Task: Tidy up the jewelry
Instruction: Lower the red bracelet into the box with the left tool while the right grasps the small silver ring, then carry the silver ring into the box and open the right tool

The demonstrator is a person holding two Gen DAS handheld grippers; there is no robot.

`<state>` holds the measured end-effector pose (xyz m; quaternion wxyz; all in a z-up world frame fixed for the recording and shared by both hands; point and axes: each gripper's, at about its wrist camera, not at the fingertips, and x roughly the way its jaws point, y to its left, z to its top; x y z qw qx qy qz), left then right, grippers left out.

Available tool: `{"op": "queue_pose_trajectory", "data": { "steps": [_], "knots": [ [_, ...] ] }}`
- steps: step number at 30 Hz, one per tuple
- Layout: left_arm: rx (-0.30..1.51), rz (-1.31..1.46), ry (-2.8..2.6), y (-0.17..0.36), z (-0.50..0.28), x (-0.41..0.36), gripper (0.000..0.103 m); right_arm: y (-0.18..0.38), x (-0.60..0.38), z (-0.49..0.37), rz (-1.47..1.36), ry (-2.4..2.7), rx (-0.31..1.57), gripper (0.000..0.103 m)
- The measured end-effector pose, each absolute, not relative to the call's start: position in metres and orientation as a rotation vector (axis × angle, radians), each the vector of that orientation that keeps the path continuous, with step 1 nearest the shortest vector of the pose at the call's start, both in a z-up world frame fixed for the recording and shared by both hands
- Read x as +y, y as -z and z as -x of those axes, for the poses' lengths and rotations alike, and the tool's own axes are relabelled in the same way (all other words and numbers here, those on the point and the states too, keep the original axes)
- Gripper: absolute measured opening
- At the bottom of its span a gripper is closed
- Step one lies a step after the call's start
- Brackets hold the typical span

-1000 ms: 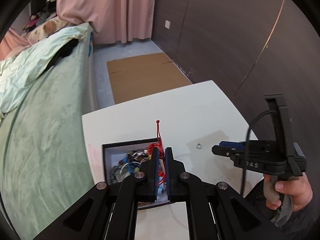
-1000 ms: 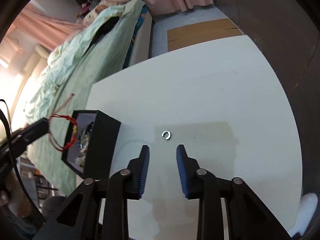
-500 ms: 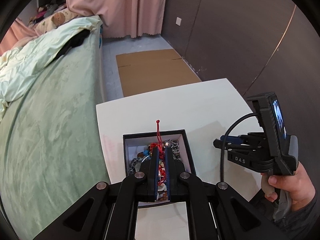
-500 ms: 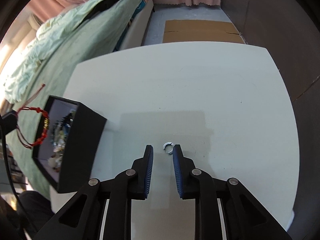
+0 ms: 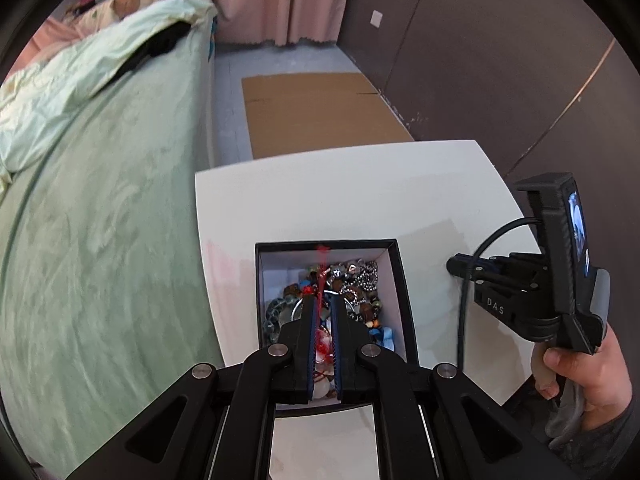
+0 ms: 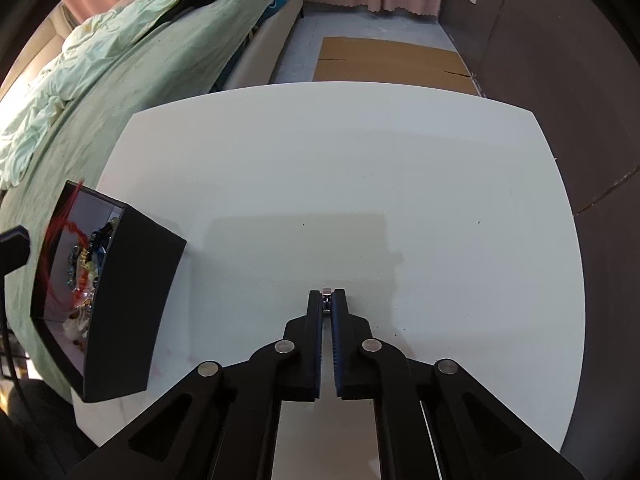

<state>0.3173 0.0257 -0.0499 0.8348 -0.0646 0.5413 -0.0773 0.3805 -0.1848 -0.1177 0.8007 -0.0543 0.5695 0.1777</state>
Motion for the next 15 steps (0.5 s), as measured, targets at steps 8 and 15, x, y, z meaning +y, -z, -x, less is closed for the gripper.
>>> {"op": "queue_pose_trajectory", "data": {
  "steps": [8, 15],
  "knots": [
    [1.156, 0.134, 0.162, 0.046, -0.311, 0.031, 0.013, 0.085, -0.203, -0.372, -0.033, -0.450, 1.140, 0.006],
    [1.118, 0.134, 0.149, 0.034, -0.298, 0.040, 0.062, 0.052, -0.190, -0.354, -0.136, -0.618, 1.043, 0.006]
  ]
}}
